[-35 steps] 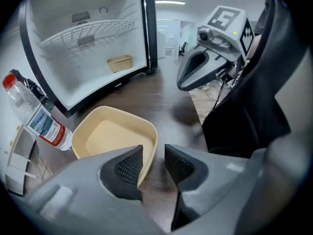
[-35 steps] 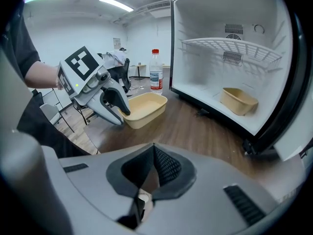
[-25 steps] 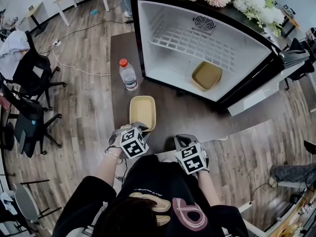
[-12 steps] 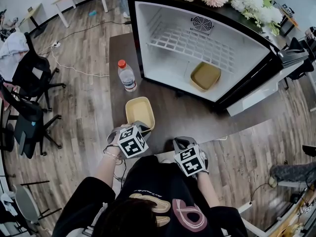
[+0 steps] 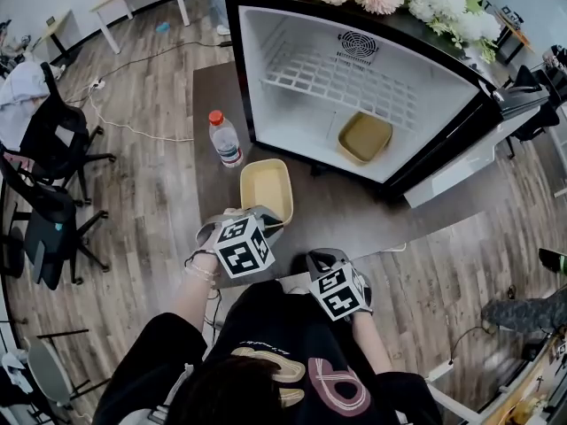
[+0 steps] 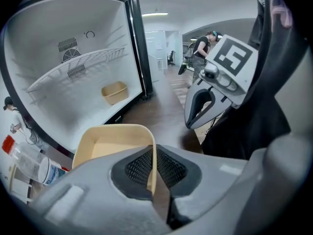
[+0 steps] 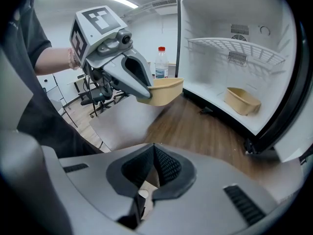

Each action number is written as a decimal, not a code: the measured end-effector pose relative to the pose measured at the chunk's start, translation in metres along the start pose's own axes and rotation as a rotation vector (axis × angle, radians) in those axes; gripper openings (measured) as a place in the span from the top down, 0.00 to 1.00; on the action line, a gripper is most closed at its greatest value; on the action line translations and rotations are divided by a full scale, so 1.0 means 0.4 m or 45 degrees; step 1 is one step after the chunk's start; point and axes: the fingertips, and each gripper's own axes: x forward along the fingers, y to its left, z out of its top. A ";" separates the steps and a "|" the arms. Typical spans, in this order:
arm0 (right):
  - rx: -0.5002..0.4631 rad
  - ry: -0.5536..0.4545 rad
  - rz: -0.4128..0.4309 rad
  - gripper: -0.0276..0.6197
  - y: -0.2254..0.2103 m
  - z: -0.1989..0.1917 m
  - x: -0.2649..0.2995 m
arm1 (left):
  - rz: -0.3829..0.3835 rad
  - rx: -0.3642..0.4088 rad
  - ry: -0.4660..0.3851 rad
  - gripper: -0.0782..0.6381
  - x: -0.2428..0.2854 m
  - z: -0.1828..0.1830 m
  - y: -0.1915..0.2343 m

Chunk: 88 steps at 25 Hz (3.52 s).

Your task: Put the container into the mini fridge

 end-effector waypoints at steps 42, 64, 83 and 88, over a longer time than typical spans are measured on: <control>0.291 0.034 -0.085 0.94 -0.077 -0.099 -0.056 | -0.062 0.252 0.047 0.86 0.106 0.114 0.264; 0.452 0.063 -0.129 0.94 -0.112 -0.139 -0.068 | -0.082 0.292 0.115 0.86 0.202 0.142 0.421; 0.501 0.098 -0.177 0.94 -0.144 -0.159 -0.074 | -0.057 0.341 0.160 0.86 0.259 0.164 0.486; 0.546 0.076 -0.158 0.95 -0.137 -0.156 -0.073 | 0.030 0.346 0.143 0.86 0.263 0.165 0.507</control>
